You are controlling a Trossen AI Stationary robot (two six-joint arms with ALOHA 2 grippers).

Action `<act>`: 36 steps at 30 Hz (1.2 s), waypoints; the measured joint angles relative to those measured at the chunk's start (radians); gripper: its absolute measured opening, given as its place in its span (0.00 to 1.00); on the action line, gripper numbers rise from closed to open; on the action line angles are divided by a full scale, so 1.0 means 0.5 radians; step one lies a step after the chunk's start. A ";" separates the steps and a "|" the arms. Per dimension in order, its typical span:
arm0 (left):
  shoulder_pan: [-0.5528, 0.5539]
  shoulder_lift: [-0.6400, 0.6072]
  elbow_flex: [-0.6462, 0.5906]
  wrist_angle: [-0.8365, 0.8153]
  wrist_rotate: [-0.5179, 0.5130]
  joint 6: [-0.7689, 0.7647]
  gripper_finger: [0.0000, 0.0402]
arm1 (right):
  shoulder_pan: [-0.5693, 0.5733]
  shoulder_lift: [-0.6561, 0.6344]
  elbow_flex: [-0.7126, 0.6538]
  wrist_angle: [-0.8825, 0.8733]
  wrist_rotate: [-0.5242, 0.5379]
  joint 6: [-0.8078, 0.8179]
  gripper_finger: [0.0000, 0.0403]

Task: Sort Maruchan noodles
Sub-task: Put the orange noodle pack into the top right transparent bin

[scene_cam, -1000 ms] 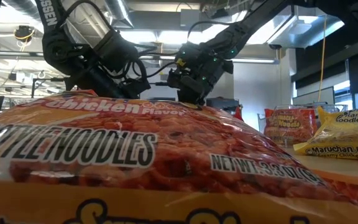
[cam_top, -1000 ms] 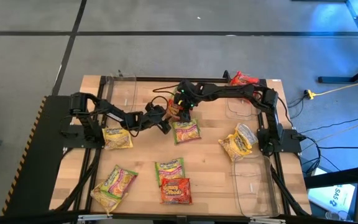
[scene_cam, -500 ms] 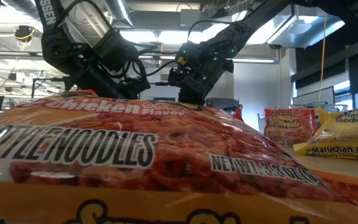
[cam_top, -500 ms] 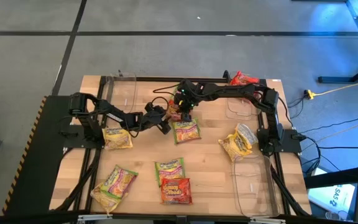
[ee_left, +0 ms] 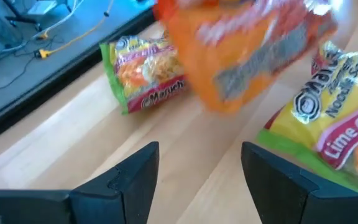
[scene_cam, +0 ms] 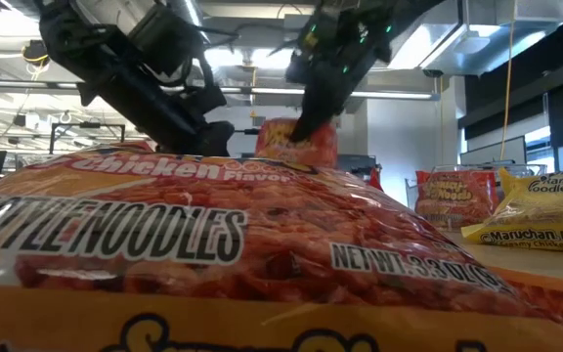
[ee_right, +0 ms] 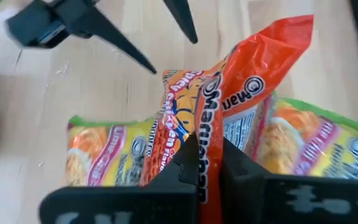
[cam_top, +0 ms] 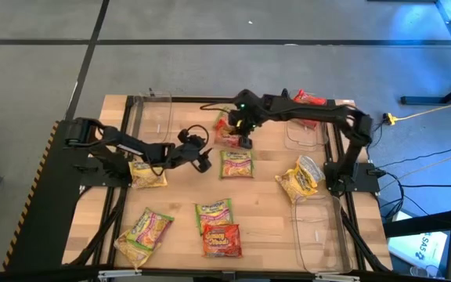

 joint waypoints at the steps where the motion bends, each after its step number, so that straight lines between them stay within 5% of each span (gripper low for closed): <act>1: -0.008 -0.004 0.000 -0.002 -0.007 0.005 0.55 | 0.000 -0.044 0.000 -0.029 0.021 -0.002 0.00; 10: -0.022 -0.004 0.000 -0.012 -0.025 0.004 0.55 | -0.035 -0.571 -0.063 -0.523 0.151 -0.057 0.00; 23: -0.022 -0.004 0.000 0.012 -0.025 -0.001 0.55 | -0.406 -1.373 -0.659 -0.835 0.476 -0.216 0.00; 36: -0.022 -0.004 0.000 0.029 -0.025 0.000 0.55 | -0.924 -1.460 -1.113 -0.666 0.708 -0.523 0.00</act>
